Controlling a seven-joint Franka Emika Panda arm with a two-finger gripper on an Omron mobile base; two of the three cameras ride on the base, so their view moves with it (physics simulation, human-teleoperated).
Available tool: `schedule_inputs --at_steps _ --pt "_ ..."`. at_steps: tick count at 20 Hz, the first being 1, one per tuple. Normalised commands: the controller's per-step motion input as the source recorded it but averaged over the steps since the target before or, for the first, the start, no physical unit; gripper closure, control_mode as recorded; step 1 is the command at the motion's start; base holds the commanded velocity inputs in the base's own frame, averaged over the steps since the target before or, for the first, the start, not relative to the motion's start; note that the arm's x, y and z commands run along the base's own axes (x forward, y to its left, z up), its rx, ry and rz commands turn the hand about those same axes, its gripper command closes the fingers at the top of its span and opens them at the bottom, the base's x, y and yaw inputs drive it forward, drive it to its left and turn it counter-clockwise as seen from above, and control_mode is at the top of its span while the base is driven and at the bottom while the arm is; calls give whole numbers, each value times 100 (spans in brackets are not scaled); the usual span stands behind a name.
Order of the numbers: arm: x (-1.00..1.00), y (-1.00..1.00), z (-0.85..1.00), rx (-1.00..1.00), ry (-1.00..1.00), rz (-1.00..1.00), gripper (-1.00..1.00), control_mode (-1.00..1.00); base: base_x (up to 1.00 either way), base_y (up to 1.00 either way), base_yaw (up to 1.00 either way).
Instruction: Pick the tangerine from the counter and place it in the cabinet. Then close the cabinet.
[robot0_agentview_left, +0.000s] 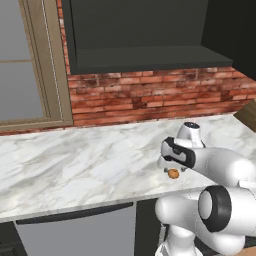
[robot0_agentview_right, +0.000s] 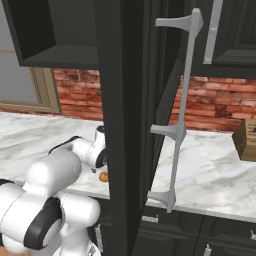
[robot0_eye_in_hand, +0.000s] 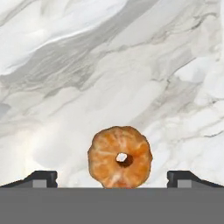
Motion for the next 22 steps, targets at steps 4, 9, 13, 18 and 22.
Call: schedule_inputs --at_steps 4,9,13,18,22 --pt "16 0 -43 1 4 -2 -100 -100 0 0 0" --pt "10 0 -44 2 4 -3 -100 -100 0 0 0" --pt "0 0 -30 0 0 0 100 -100 0 0 0" --pt "-33 2 37 3 -8 0 100 -100 0 0 0" --pt "-6 17 87 0 -14 0 100 -100 0 0 0"
